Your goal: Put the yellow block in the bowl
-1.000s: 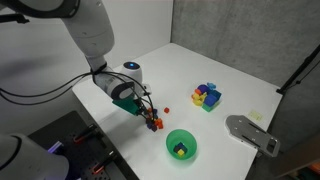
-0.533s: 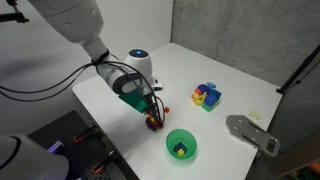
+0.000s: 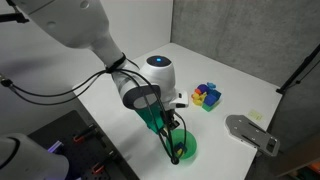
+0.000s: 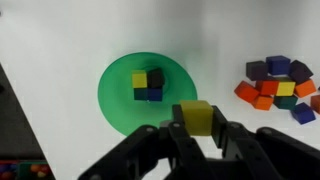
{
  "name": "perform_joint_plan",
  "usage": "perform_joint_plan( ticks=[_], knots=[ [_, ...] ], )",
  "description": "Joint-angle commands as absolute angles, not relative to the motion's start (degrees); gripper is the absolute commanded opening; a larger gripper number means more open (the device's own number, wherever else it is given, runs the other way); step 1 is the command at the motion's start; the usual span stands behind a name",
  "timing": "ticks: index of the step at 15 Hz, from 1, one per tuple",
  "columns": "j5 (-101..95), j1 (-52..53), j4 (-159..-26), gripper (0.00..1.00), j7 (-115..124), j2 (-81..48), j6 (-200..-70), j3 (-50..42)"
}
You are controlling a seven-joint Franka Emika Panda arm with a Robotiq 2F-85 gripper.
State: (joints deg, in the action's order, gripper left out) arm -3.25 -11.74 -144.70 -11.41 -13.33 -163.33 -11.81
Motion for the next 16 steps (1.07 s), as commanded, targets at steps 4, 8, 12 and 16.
perform_joint_plan(
  ticks=[4,8,12,16],
  knots=[
    [-2.7,-13.6,-141.6,0.68,-11.3,-12.0,-158.8,-12.8],
    [1.7,-13.9,-144.8,0.99,-16.8,-6.9,-153.6,-8.2],
    [7.8,-11.7,-147.2,1.0,-22.1,-0.7,-144.8,-4.8],
    [4.1,-8.5,-149.2,1.0,-15.7,7.6,-136.5,-5.4]
  ],
)
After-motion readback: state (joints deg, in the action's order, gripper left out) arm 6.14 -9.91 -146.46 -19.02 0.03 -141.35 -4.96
